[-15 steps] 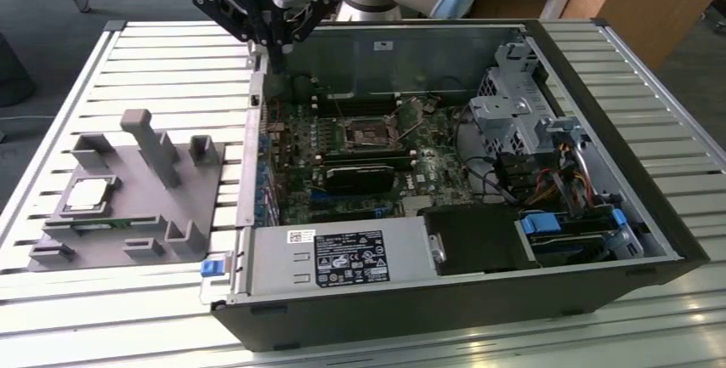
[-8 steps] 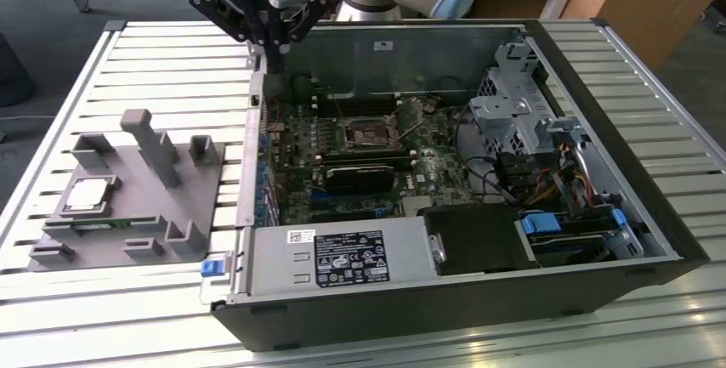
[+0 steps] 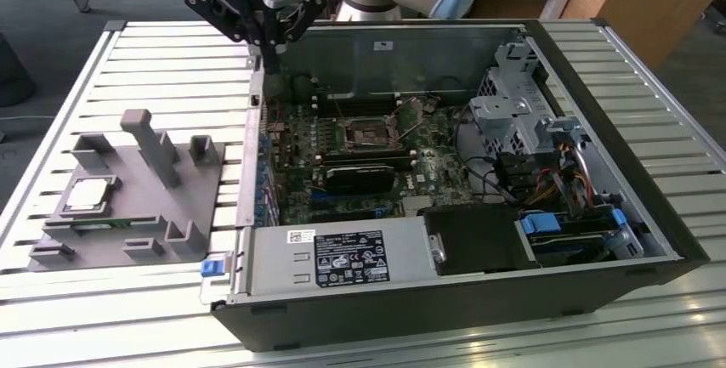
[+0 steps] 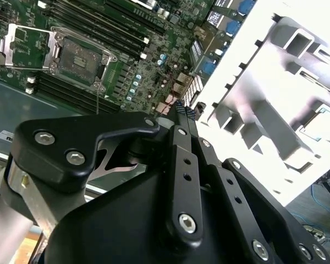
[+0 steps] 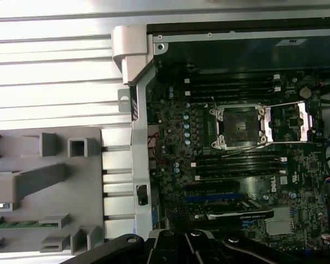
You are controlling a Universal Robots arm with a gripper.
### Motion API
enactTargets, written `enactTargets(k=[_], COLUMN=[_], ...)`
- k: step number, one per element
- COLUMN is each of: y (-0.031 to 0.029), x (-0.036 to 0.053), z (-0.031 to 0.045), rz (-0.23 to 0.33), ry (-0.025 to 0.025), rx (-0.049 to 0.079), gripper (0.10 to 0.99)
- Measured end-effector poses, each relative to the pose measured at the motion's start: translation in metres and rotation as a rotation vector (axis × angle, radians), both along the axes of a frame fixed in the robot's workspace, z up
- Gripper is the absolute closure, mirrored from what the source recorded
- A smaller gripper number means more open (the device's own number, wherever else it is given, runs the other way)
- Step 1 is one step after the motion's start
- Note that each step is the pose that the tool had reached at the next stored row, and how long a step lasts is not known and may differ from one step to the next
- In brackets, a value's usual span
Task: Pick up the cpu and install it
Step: 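Reach for the cpu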
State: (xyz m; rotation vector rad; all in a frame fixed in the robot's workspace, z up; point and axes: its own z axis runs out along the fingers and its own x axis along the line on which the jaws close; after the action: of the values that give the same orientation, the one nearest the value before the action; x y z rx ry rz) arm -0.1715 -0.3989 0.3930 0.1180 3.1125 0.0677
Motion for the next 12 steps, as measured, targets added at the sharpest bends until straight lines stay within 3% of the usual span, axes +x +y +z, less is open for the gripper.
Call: enactTargets(k=[12], y=[0.0], x=[-0.0059], z=[-0.0001], rz=[0.0], ry=[0.0], rx=[0.0], gripper=[0.98])
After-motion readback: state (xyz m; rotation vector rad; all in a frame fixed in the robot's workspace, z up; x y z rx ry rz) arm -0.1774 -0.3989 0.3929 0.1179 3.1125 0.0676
